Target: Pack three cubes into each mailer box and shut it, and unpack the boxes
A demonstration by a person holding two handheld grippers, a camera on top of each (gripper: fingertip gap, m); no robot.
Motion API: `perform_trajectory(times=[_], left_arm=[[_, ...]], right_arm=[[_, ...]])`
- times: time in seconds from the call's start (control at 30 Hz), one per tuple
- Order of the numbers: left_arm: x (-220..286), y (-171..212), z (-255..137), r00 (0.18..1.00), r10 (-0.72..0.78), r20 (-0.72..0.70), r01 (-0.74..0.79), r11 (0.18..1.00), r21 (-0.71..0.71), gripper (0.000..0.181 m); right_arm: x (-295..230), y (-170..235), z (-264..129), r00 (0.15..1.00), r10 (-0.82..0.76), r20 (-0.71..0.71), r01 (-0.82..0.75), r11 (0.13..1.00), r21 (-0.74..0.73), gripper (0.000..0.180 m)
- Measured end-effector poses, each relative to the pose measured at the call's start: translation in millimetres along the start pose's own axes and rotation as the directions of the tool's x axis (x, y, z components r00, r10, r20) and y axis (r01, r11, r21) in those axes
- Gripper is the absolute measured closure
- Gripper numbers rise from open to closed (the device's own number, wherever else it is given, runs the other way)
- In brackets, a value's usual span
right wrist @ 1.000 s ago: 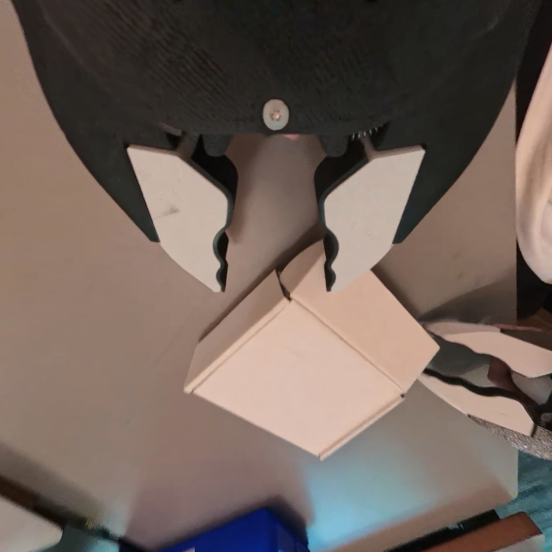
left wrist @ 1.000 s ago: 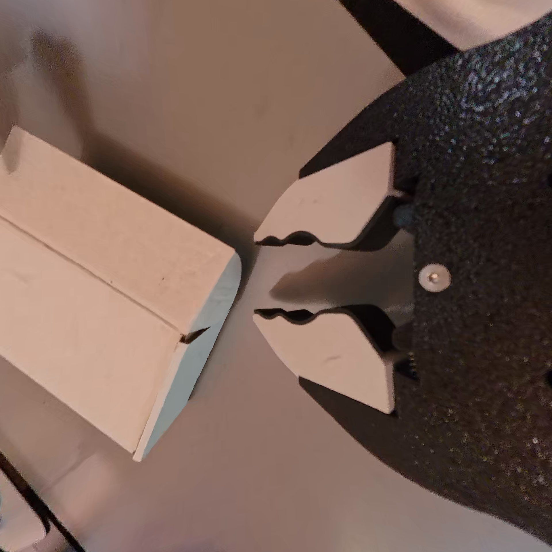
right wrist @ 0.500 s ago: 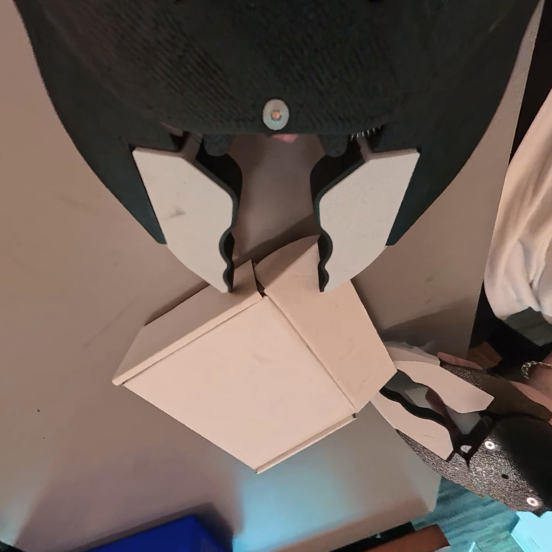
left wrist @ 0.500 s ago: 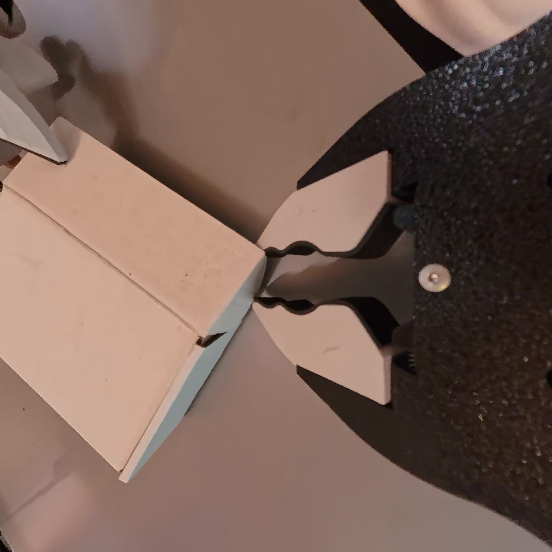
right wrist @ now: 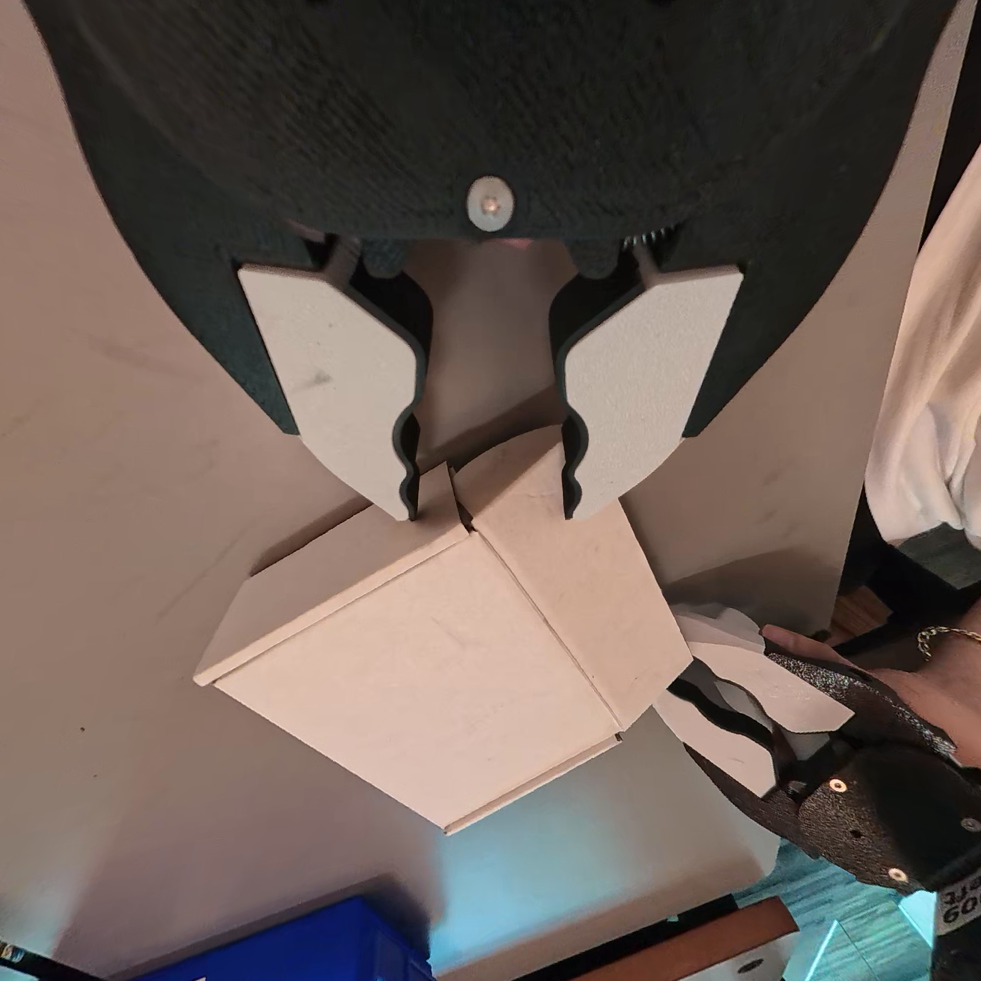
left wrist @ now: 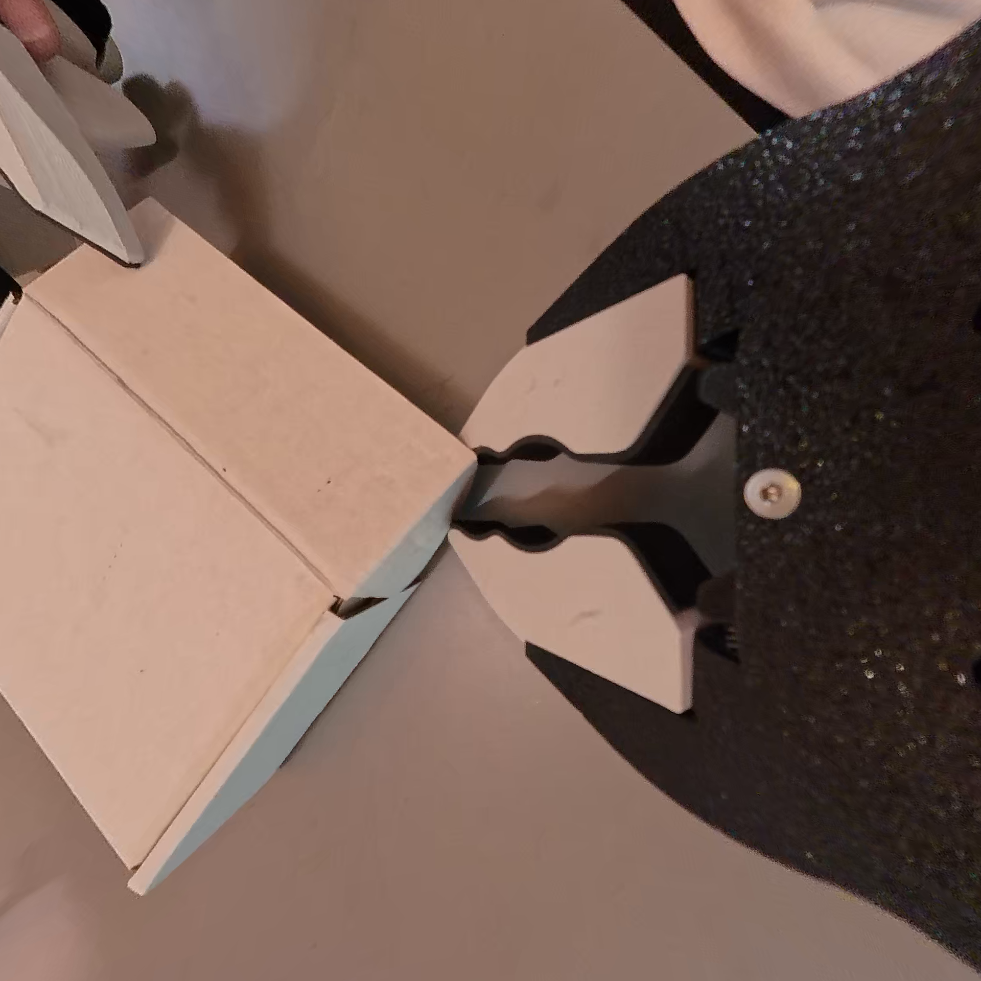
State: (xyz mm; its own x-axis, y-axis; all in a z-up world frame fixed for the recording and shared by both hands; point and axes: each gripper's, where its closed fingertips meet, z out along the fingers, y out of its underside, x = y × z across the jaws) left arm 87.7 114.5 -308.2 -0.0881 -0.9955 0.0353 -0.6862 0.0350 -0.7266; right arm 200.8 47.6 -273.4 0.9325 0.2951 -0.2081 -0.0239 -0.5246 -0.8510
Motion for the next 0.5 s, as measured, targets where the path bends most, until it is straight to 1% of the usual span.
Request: perform_trajectory(times=[0.07,0.1,0.17,0.23,0.3,0.43,0.5], left_arm=[[1.0,-0.5,0.4,0.999,-0.013,-0.031,0.013,1.000,0.001,0.163],[1.9,-1.0,0.3,0.999,-0.020,-0.048,0.020,1.000,0.002,0.168],[0.4,-0.9,0.6,0.998,-0.037,-0.056,0.037,0.999,-0.001,0.168],[-10.9,-0.8,0.9,0.999,-0.052,0.015,0.052,0.999,-0.003,0.168],[-13.7,0.1,1.2,0.998,-0.043,0.038,0.043,0.999,-0.009,0.167],[-8.3,-3.9,-1.7,1.000,-0.030,-0.007,0.030,0.999,0.024,0.153],[-3.1,-6.3,-6.1,0.995,-0.044,-0.095,0.049,0.997,0.051,0.143]], right_arm=[[0.8,-0.2,0.0,1.000,0.003,-0.001,-0.003,1.000,-0.003,0.128],[1.1,-0.4,0.1,1.000,0.005,-0.001,-0.005,1.000,-0.003,0.128],[1.6,-0.8,0.5,1.000,0.011,-0.004,-0.011,1.000,-0.002,0.128],[0.5,-0.6,1.3,1.000,0.005,-0.001,-0.005,1.000,-0.004,0.129],[0.1,0.0,2.5,1.000,-0.011,-0.005,0.011,1.000,-0.008,0.129],[0.6,-0.8,2.3,1.000,-0.017,-0.009,0.016,1.000,-0.015,0.129],[0.7,-1.2,2.3,1.000,-0.023,-0.014,0.023,1.000,-0.019,0.129]])
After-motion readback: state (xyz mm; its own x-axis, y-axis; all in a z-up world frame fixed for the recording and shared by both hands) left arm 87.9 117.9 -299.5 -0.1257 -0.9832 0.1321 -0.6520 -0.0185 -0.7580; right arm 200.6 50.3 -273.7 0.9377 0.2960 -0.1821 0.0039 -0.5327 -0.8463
